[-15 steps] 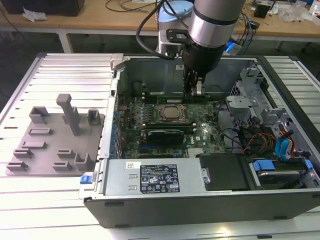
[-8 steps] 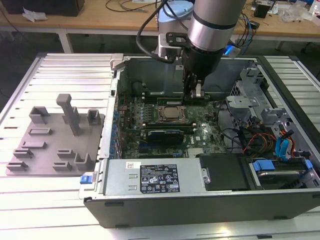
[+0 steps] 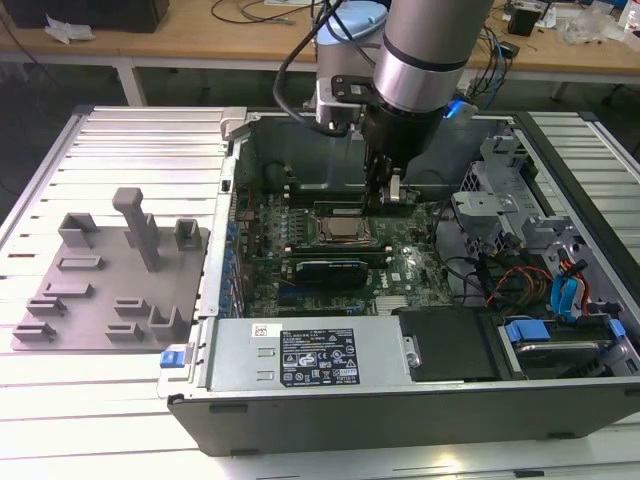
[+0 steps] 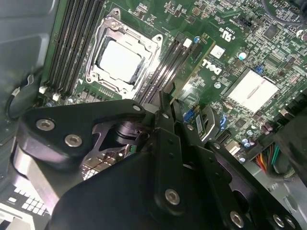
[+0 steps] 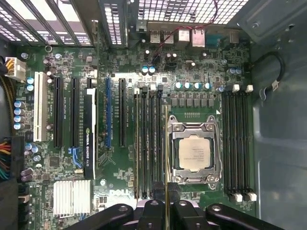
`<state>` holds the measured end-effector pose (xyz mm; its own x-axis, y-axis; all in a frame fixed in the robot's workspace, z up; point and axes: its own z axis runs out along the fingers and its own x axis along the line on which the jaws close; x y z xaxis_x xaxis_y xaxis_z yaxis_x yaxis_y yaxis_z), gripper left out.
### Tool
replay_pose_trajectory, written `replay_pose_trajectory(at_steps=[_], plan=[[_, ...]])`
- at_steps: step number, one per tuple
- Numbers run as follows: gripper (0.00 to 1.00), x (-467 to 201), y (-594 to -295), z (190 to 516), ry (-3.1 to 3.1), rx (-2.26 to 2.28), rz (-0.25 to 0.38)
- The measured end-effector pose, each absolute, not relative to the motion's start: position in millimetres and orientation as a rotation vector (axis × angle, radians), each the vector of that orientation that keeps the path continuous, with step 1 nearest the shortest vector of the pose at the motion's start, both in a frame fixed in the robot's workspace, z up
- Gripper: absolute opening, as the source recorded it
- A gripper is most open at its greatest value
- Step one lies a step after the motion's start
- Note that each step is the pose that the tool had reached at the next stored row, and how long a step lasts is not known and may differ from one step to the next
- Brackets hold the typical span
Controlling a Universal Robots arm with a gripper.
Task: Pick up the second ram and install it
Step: 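Insert the second ram into the second slot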
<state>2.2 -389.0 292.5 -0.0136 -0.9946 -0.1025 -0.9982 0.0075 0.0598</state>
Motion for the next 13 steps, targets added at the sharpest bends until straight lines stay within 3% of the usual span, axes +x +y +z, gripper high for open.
replay_pose_trajectory(at_steps=[13], plan=[[0.11,-3,-394,277,2.208,-2.184,0.179]])
